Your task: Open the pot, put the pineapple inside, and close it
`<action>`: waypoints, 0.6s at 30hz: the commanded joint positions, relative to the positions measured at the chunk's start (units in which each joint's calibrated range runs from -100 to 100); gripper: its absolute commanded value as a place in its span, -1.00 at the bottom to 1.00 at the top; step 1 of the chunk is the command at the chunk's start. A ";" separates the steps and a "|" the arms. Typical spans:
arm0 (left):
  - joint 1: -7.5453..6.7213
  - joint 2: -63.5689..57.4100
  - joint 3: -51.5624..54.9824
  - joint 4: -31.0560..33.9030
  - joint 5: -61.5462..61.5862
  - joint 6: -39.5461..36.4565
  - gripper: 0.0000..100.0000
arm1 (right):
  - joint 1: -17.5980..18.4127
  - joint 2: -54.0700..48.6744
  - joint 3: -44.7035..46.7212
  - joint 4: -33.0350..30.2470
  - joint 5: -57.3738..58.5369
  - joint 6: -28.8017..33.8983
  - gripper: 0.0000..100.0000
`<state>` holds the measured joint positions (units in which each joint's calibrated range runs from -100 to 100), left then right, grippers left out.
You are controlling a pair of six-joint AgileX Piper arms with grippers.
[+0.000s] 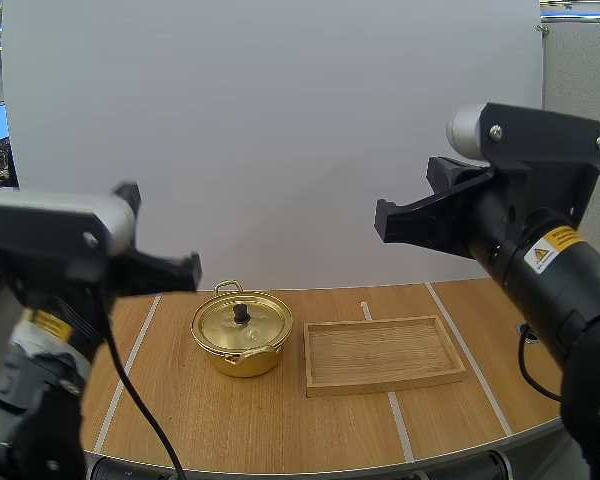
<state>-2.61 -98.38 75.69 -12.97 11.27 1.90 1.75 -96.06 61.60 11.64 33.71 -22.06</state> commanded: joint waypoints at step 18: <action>0.10 -1.62 9.99 -0.70 -1.04 -0.35 -1.00 | -1.90 -3.94 18.05 0.80 -7.45 -0.31 -1.00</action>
<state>-2.54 -99.68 83.40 -12.97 9.53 1.81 0.16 -99.57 79.53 12.06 20.19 -22.06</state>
